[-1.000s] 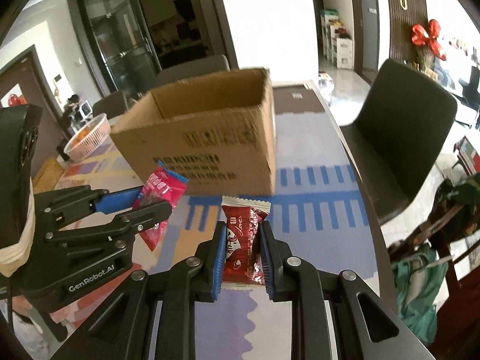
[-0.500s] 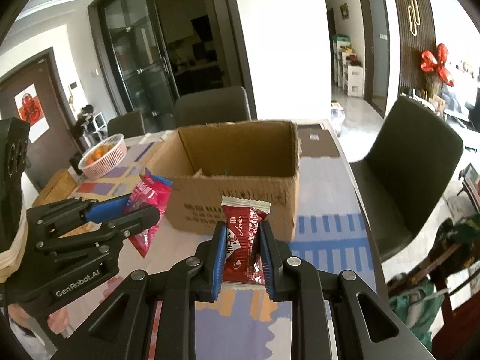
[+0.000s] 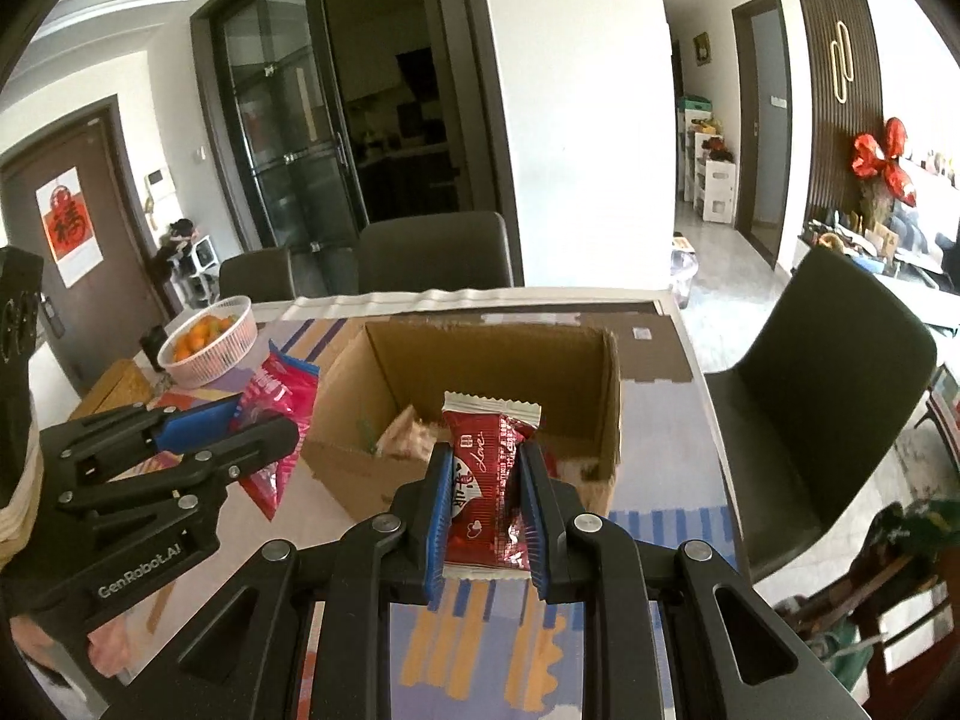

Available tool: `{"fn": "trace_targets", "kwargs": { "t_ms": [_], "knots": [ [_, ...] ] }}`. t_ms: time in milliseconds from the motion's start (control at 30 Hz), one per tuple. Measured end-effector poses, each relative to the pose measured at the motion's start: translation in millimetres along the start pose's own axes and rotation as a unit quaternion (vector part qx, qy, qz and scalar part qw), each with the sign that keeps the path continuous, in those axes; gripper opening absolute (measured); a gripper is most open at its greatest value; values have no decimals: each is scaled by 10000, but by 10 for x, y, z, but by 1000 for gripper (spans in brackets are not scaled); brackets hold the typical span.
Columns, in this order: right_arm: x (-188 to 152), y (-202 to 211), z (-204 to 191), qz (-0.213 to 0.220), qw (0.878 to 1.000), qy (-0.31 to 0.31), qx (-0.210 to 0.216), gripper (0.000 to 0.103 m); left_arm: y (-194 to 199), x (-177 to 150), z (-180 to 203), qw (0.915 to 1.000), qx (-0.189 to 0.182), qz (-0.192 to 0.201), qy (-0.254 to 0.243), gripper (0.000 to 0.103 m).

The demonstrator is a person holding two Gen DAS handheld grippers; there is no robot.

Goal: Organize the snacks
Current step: 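Carry the hawthorn packet and red bar into the box and open both tools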

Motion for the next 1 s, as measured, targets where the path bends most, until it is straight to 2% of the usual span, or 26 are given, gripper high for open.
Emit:
{"fn": "trace_targets", "kwargs": {
  "t_ms": [167,367,633,700,767,800,867,1000],
  "knots": [
    [195,-118,-15,19,10000,43,42,23,-138,127,-48,9999,-74,-82,131,30],
    [362,-350,-10,-99,9999,96,22,23,-418,190,-149,9982,-201,-430,364,30],
    [324,-770,63,-571,9983,99,-2,23,-768,40,-238,9938,-116,-1010,459,31],
    [287,-861,86,-673,9977,85,-37,23,-830,9,-256,9929,-21,-1094,457,31],
    [251,-939,116,-744,9972,53,-91,23,-874,-9,-276,9926,100,-1142,391,43],
    [249,-967,134,-747,9971,51,-118,24,-886,-19,-295,9922,206,-1175,356,46],
    [231,-1000,184,-748,9967,71,-295,38,-867,-13,-307,9931,317,-1099,265,47],
    [194,-903,222,-682,9969,88,-379,39,-713,-6,-327,9948,571,-840,-2,50]
  ]
}}
Point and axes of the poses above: each gripper's, at about its wrist camera, not at the fingertips, and y roughly against the way its jaws point, z to its right, x to its top, the point moved 9 cm from there along -y, roughly the way its jaws point, and after that the axes turned 12 degrees about z, right-handed, at the moved point
